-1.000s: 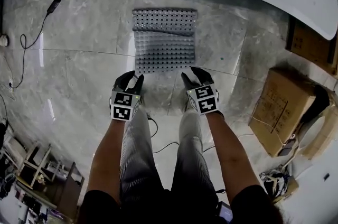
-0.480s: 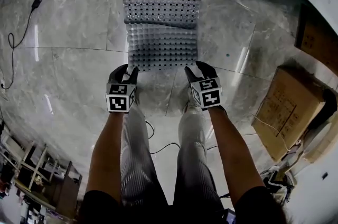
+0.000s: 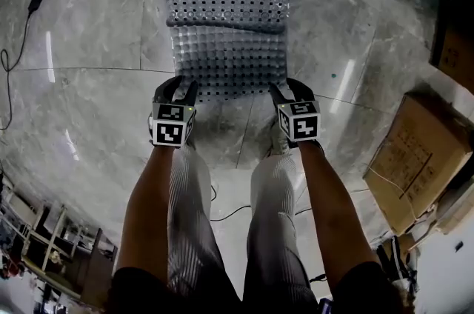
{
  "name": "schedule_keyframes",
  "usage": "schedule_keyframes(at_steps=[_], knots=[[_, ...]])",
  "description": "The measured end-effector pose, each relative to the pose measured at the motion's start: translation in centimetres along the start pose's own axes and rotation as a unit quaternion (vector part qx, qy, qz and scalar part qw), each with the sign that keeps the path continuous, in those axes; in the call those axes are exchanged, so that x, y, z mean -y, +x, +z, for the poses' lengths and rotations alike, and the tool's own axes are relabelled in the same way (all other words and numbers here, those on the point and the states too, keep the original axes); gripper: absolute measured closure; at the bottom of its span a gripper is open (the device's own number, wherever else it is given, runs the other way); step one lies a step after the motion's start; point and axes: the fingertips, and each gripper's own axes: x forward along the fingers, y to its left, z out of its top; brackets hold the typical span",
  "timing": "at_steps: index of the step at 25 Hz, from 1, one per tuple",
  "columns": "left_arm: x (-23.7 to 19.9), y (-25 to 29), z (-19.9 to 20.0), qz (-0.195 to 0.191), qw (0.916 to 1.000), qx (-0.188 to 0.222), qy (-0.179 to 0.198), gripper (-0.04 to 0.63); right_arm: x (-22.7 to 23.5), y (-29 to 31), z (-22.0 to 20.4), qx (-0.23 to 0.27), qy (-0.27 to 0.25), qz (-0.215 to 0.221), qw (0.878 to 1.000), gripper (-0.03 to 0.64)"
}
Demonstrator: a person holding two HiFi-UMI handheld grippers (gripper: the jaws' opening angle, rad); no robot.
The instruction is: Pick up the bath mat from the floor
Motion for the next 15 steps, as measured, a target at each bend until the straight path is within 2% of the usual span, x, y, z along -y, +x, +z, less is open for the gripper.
schedule_keyframes(at_steps=[9, 15], knots=[[-1.5, 3.4, -1.6, 0.01, 0.9997, -0.012, 0.02, 0.433, 3.2, 3.8, -1.5, -0.011, 0.038, -0.028, 0.999, 0.417], [-1.4, 4.5, -2.9, 0.014, 0.9998, -0.012, 0.006, 0.431, 3.9, 5.0, -2.3, -0.006, 0.086, -0.024, 0.996, 0.399]])
